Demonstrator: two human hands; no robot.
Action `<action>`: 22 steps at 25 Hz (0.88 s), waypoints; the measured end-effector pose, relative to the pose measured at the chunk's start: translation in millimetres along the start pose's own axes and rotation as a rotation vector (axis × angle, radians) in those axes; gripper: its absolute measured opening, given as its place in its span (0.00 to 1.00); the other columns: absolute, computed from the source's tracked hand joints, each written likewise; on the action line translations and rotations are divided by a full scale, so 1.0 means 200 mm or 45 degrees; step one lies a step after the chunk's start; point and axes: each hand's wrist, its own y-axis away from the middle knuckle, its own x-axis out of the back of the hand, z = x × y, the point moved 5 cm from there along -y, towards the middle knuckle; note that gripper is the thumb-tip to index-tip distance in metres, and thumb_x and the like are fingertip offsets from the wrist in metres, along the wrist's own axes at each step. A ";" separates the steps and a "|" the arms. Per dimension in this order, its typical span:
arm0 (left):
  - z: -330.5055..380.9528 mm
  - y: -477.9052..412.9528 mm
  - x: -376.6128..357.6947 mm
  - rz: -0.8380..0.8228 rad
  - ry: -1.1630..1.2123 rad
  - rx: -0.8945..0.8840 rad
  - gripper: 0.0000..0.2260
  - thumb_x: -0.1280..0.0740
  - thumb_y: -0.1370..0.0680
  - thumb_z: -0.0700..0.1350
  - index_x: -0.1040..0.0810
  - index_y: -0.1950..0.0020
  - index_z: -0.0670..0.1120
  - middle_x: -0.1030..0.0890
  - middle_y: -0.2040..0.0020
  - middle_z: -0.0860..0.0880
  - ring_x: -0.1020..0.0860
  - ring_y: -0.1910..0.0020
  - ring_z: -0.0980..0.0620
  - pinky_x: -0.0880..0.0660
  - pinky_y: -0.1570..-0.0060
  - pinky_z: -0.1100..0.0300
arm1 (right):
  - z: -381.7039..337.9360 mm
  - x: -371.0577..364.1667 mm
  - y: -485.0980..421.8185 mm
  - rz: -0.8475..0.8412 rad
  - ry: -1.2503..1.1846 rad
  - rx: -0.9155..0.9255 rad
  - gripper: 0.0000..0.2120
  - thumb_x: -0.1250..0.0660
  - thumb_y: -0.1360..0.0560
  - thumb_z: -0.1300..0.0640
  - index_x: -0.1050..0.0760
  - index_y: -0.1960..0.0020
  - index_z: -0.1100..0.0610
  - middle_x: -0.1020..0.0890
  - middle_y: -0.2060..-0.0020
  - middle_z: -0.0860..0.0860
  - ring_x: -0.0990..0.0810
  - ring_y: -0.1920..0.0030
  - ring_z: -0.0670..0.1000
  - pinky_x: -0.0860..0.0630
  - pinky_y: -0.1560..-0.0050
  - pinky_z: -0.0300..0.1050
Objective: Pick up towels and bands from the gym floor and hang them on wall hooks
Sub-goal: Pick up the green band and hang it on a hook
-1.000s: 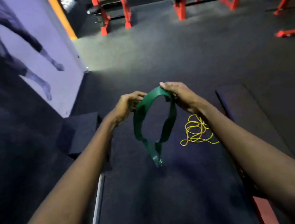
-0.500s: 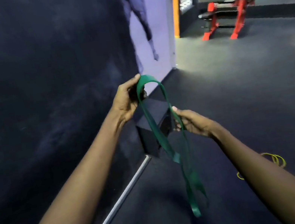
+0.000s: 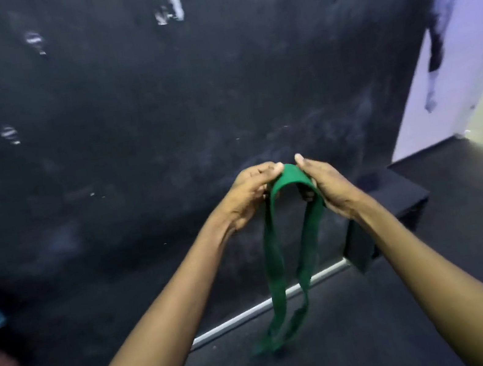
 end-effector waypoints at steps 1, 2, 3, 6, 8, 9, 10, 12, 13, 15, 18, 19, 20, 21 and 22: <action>0.07 0.07 0.07 0.033 -0.046 -0.031 0.07 0.35 0.20 0.44 0.21 0.54 0.44 0.23 0.62 0.49 0.26 0.65 0.56 0.30 0.64 0.64 | 0.06 -0.12 -0.03 -0.075 0.008 -0.027 0.19 0.43 0.18 0.46 0.19 0.49 0.57 0.16 0.63 0.46 0.20 0.63 0.43 0.25 0.61 0.35; 0.12 0.13 0.14 0.092 -0.060 -0.061 0.06 0.35 0.20 0.43 0.21 0.55 0.43 0.22 0.62 0.48 0.25 0.65 0.54 0.29 0.65 0.65 | 0.11 -0.24 -0.06 -0.156 0.008 -0.068 0.22 0.43 0.20 0.42 0.17 0.48 0.55 0.15 0.60 0.48 0.20 0.60 0.45 0.25 0.57 0.38; 0.16 0.18 0.24 0.184 -0.024 -0.088 0.07 0.35 0.20 0.42 0.22 0.56 0.43 0.23 0.63 0.46 0.25 0.65 0.52 0.28 0.67 0.66 | 0.16 -0.35 -0.09 -0.240 0.027 -0.106 0.24 0.42 0.23 0.37 0.15 0.50 0.53 0.16 0.60 0.49 0.20 0.59 0.47 0.26 0.53 0.42; 0.26 0.35 0.61 0.569 0.044 -0.184 0.07 0.35 0.20 0.43 0.24 0.58 0.45 0.25 0.65 0.48 0.27 0.66 0.54 0.30 0.67 0.64 | 0.23 -0.67 -0.21 -0.441 0.096 -0.141 0.31 0.31 0.35 0.28 0.18 0.55 0.57 0.20 0.62 0.58 0.21 0.61 0.52 0.26 0.51 0.49; 0.29 0.47 0.86 0.746 -0.212 -0.136 0.06 0.35 0.20 0.45 0.22 0.56 0.46 0.23 0.65 0.53 0.26 0.66 0.58 0.30 0.66 0.66 | 0.20 -0.83 -0.34 -0.451 0.043 -0.116 0.32 0.26 0.37 0.31 0.19 0.51 0.59 0.26 0.62 0.59 0.26 0.67 0.50 0.28 0.61 0.46; 0.30 0.55 0.98 0.771 -0.418 -0.053 0.05 0.34 0.20 0.46 0.22 0.54 0.47 0.22 0.64 0.55 0.26 0.65 0.60 0.29 0.64 0.68 | 0.15 -0.94 -0.39 -0.463 0.006 -0.088 0.26 0.26 0.34 0.34 0.18 0.53 0.57 0.27 0.65 0.58 0.29 0.69 0.48 0.30 0.65 0.45; 0.29 0.61 1.07 0.723 -0.577 0.053 0.05 0.34 0.20 0.48 0.21 0.53 0.48 0.22 0.63 0.56 0.25 0.64 0.62 0.29 0.60 0.68 | 0.09 -1.06 -0.44 -0.487 -0.014 -0.053 0.20 0.27 0.32 0.37 0.18 0.59 0.55 0.27 0.70 0.54 0.31 0.72 0.47 0.33 0.66 0.44; 0.25 0.73 1.24 0.601 -0.639 0.188 0.05 0.33 0.20 0.48 0.21 0.55 0.49 0.21 0.60 0.53 0.25 0.60 0.58 0.29 0.51 0.63 | -0.04 -1.34 -0.50 -0.615 0.061 0.037 0.17 0.30 0.27 0.41 0.22 0.66 0.53 0.30 0.76 0.48 0.33 0.74 0.46 0.36 0.67 0.45; 0.26 0.79 1.30 0.612 -0.547 0.149 0.05 0.33 0.21 0.46 0.22 0.57 0.49 0.23 0.60 0.51 0.25 0.59 0.56 0.29 0.50 0.60 | -0.08 -1.48 -0.52 -0.700 0.091 0.071 0.16 0.31 0.25 0.42 0.24 0.65 0.52 0.30 0.75 0.47 0.33 0.74 0.46 0.36 0.68 0.44; 0.33 0.92 1.41 0.778 -0.161 -0.099 0.04 0.34 0.23 0.43 0.24 0.58 0.48 0.27 0.61 0.48 0.29 0.61 0.54 0.28 0.53 0.59 | -0.10 -1.69 -0.56 -0.832 0.070 0.114 0.16 0.29 0.28 0.40 0.26 0.60 0.52 0.29 0.71 0.47 0.33 0.71 0.46 0.36 0.68 0.41; 0.50 1.12 1.57 1.016 0.280 -0.427 0.04 0.33 0.25 0.45 0.24 0.54 0.45 0.30 0.61 0.46 0.29 0.64 0.53 0.27 0.60 0.61 | -0.06 -1.90 -0.59 -1.036 0.226 0.242 0.20 0.24 0.29 0.46 0.28 0.44 0.52 0.23 0.60 0.45 0.26 0.63 0.41 0.30 0.62 0.34; 0.57 1.18 1.61 1.024 0.248 -0.459 0.06 0.33 0.25 0.46 0.24 0.52 0.44 0.28 0.61 0.47 0.28 0.64 0.54 0.28 0.60 0.62 | -0.04 -1.99 -0.58 -1.103 0.288 0.311 0.22 0.24 0.28 0.51 0.29 0.39 0.51 0.22 0.57 0.45 0.25 0.58 0.40 0.29 0.57 0.33; 0.63 1.24 1.66 1.017 0.160 -0.471 0.07 0.32 0.24 0.47 0.24 0.52 0.44 0.27 0.61 0.48 0.28 0.63 0.55 0.30 0.59 0.62 | -0.04 -2.08 -0.57 -1.121 0.307 0.379 0.24 0.24 0.29 0.55 0.29 0.37 0.50 0.22 0.54 0.46 0.25 0.55 0.40 0.28 0.52 0.33; 0.68 1.30 1.71 1.010 0.049 -0.472 0.09 0.30 0.25 0.47 0.24 0.50 0.43 0.25 0.60 0.49 0.28 0.63 0.56 0.30 0.58 0.63 | -0.05 -2.17 -0.57 -1.087 0.300 0.467 0.24 0.23 0.29 0.56 0.28 0.37 0.50 0.22 0.52 0.47 0.25 0.52 0.41 0.28 0.49 0.34; 0.71 1.36 1.76 1.000 -0.056 -0.463 0.12 0.28 0.27 0.47 0.23 0.48 0.43 0.22 0.59 0.49 0.26 0.61 0.56 0.30 0.57 0.63 | -0.08 -2.25 -0.57 -1.024 0.229 0.528 0.23 0.23 0.29 0.56 0.26 0.37 0.51 0.21 0.51 0.47 0.25 0.51 0.42 0.28 0.49 0.35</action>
